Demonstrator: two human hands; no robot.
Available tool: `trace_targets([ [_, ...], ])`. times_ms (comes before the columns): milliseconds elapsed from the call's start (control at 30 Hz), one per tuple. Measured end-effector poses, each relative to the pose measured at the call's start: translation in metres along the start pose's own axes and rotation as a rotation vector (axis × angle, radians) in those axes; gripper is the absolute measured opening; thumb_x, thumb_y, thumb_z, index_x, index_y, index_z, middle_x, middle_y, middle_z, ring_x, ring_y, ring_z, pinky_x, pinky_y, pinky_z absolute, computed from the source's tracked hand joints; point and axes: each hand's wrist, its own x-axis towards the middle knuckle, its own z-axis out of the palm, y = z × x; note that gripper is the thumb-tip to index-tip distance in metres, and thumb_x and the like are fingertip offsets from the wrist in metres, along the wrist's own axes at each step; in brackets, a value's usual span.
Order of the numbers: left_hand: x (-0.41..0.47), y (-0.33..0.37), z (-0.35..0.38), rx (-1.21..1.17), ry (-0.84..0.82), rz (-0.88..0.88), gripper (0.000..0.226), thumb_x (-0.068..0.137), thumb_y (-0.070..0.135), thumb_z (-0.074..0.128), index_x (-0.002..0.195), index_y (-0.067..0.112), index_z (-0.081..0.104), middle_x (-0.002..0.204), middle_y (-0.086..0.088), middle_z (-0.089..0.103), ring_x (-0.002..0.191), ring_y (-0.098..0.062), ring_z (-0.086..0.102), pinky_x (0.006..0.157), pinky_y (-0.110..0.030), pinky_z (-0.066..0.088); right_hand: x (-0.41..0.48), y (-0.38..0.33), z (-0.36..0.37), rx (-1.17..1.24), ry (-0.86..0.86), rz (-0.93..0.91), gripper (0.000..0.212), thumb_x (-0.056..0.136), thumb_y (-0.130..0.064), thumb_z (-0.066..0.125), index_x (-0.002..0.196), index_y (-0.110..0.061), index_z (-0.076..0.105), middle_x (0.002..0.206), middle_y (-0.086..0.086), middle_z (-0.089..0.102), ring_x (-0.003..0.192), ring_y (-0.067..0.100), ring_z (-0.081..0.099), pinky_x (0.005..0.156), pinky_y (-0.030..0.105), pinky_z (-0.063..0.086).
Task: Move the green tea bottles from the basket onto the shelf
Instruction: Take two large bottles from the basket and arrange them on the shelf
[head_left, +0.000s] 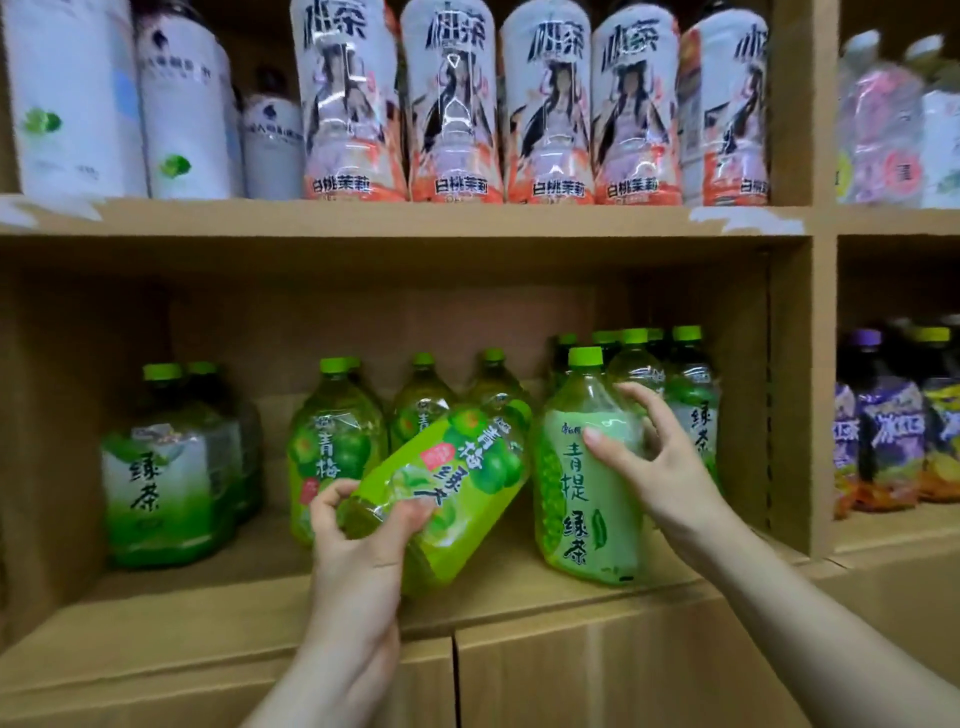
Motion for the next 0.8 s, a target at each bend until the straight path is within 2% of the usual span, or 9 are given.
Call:
trace_targets([
  [100, 0.004, 0.001, -0.002, -0.026, 0.004, -0.005, 0.053, 0.067, 0.005, 0.077, 0.098, 0.037, 0.047, 0.096, -0.003, 0.067, 0.080, -0.025, 0.064, 0.069, -0.040, 0.049, -0.002, 0.001, 0.004, -0.214, -0.029, -0.007, 0.085, 0.058, -0.070, 0.070, 0.134, -0.047, 0.040, 0.146, -0.003, 0.042, 0.130, 0.022, 0.046, 0.106, 0.051, 0.042],
  [167, 0.003, 0.002, -0.002, -0.053, -0.012, 0.006, 0.057, 0.064, 0.006, 0.077, 0.104, 0.034, 0.047, 0.097, -0.004, 0.068, 0.079, -0.022, 0.065, 0.066, -0.037, 0.050, -0.009, -0.005, 0.009, -0.446, 0.128, -0.056, 0.083, 0.070, -0.060, 0.065, 0.143, -0.037, 0.033, 0.149, -0.001, 0.035, 0.136, 0.019, 0.036, 0.111, 0.047, 0.035],
  [267, 0.000, 0.000, 0.001, -0.090, -0.038, 0.029, 0.057, 0.067, 0.003, 0.074, 0.108, 0.031, 0.046, 0.081, 0.001, 0.073, 0.069, -0.017, 0.068, 0.064, -0.036, 0.050, -0.038, -0.019, 0.034, -0.553, 0.348, -0.285, 0.069, 0.080, -0.057, 0.060, 0.138, -0.024, 0.042, 0.120, -0.001, 0.051, 0.112, 0.016, 0.050, 0.096, 0.042, 0.046],
  [333, -0.001, -0.005, 0.003, -0.099, -0.067, 0.076, 0.066, 0.056, 0.006, 0.080, 0.106, 0.032, 0.046, 0.077, 0.002, 0.074, 0.066, -0.015, 0.068, 0.061, -0.034, 0.052, -0.054, -0.032, 0.065, -0.435, 0.154, -0.082, 0.088, 0.072, -0.074, 0.053, 0.143, -0.026, 0.034, 0.104, -0.009, 0.060, 0.096, 0.011, 0.056, 0.089, 0.039, 0.049],
  [367, -0.001, -0.007, 0.002, -0.070, -0.092, 0.125, 0.069, 0.050, 0.011, 0.083, 0.104, 0.035, 0.047, 0.083, 0.001, 0.073, 0.070, -0.016, 0.068, 0.061, -0.035, 0.053, -0.056, -0.039, 0.080, -0.316, 0.012, 0.100, 0.109, 0.060, -0.084, 0.052, 0.148, -0.029, 0.020, 0.111, -0.008, 0.062, 0.101, 0.011, 0.058, 0.092, 0.038, 0.048],
  [433, 0.000, -0.011, -0.004, 0.089, -0.139, 0.235, 0.068, 0.043, 0.028, 0.084, 0.099, 0.039, 0.046, 0.101, -0.005, 0.069, 0.081, -0.018, 0.066, 0.068, -0.038, 0.054, -0.051, -0.044, 0.101, -0.071, -0.099, 0.343, 0.139, 0.041, -0.090, 0.059, 0.151, -0.034, -0.006, 0.142, -0.004, 0.049, 0.124, 0.018, 0.052, 0.103, 0.045, 0.044],
  [533, 0.009, -0.009, -0.016, 0.342, -0.214, 0.335, 0.069, 0.040, 0.041, 0.082, 0.094, 0.041, 0.040, 0.106, -0.001, 0.060, 0.082, -0.010, 0.061, 0.075, -0.037, 0.052, -0.032, -0.045, 0.115, 0.085, -0.041, 0.327, 0.136, 0.054, -0.067, 0.076, 0.152, -0.025, -0.009, 0.149, 0.000, 0.039, 0.132, 0.020, 0.043, 0.110, 0.043, 0.037],
  [700, 0.040, 0.012, -0.030, 0.865, -0.359, 0.196, 0.069, 0.038, 0.051, 0.078, 0.083, 0.027, 0.031, 0.075, 0.011, 0.045, 0.059, 0.000, 0.039, 0.060, -0.026, 0.036, -0.010, -0.028, 0.143, -0.159, 0.046, 0.172, 0.124, 0.049, -0.046, 0.086, 0.145, -0.037, 0.007, 0.135, 0.003, 0.048, 0.121, 0.024, 0.051, 0.104, 0.044, 0.043],
  [800, 0.055, 0.018, -0.031, 1.161, -0.412, 0.168, 0.062, 0.046, 0.051, 0.078, 0.085, 0.022, 0.040, 0.080, 0.009, 0.051, 0.069, -0.007, 0.047, 0.062, -0.027, 0.038, -0.007, -0.013, 0.153, -0.305, 0.024, 0.122, 0.128, 0.049, -0.042, 0.088, 0.147, -0.034, 0.007, 0.137, 0.009, 0.046, 0.123, 0.026, 0.049, 0.102, 0.038, 0.042],
])
